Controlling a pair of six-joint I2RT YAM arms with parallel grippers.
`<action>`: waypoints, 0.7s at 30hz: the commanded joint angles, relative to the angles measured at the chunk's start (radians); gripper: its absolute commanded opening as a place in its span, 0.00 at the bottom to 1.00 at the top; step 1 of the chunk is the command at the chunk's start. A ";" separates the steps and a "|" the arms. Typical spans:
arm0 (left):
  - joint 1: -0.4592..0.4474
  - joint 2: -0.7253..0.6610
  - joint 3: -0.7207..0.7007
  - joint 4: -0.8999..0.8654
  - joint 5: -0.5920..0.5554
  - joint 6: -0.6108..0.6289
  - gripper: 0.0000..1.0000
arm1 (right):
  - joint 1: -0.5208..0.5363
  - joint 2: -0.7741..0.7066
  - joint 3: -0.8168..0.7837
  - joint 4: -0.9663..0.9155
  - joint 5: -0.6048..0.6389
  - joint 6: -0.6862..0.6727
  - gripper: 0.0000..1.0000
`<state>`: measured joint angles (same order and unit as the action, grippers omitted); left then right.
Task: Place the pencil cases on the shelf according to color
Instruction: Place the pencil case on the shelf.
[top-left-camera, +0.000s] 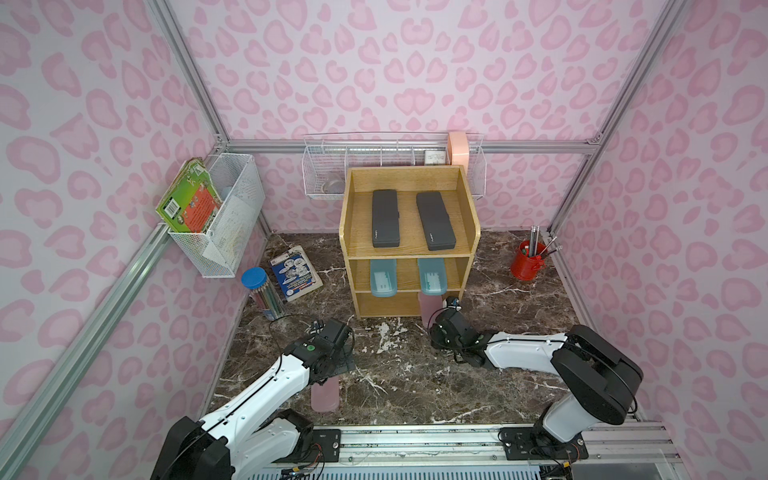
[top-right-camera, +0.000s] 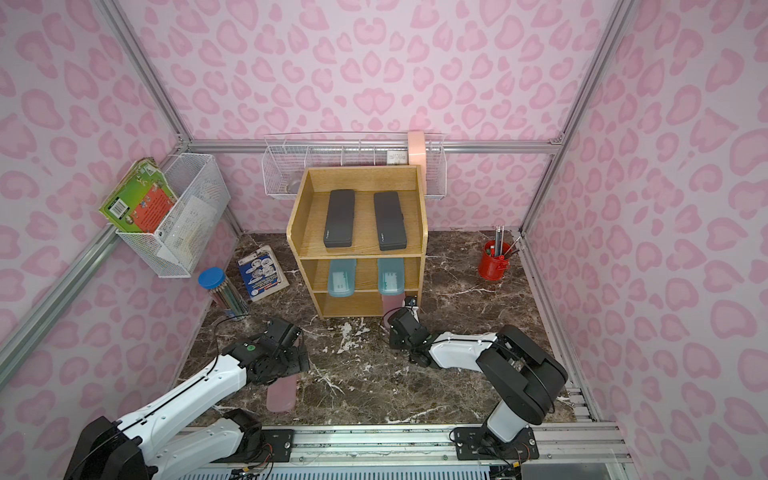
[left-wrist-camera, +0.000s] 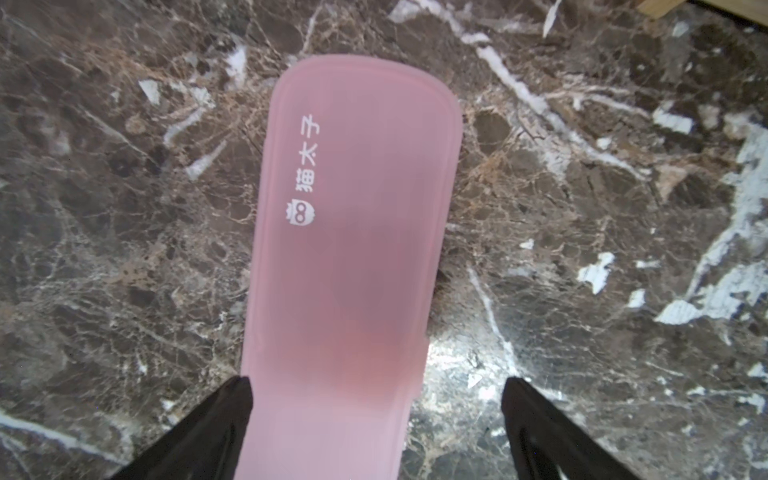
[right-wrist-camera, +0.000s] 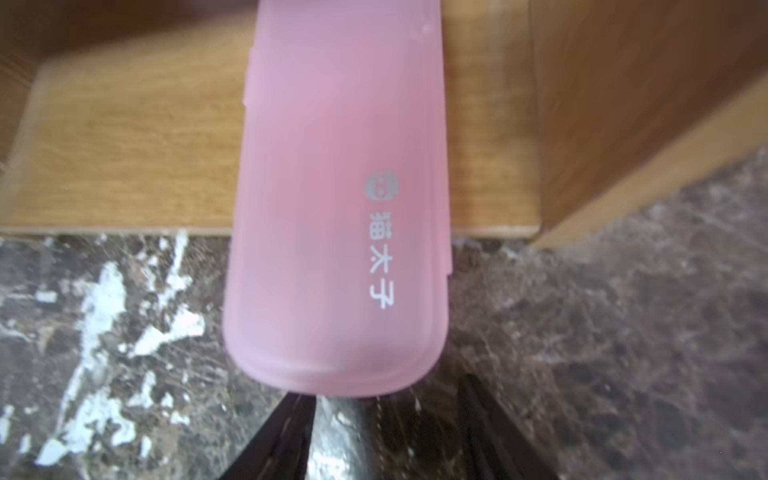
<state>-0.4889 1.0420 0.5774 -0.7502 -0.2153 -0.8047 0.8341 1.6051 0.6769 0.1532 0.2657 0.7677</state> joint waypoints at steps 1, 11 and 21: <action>0.002 -0.002 0.017 -0.052 0.005 -0.013 0.99 | 0.000 -0.019 0.004 0.002 -0.017 -0.026 0.58; 0.003 0.049 0.006 -0.083 -0.001 -0.039 0.99 | 0.148 -0.190 -0.103 -0.086 0.070 0.058 0.74; -0.098 0.130 -0.012 0.031 0.104 -0.089 0.96 | 0.370 -0.304 -0.164 -0.231 0.222 0.228 0.84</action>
<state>-0.5400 1.1568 0.5507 -0.7635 -0.1688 -0.8547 1.1770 1.3113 0.5175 -0.0135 0.4187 0.9283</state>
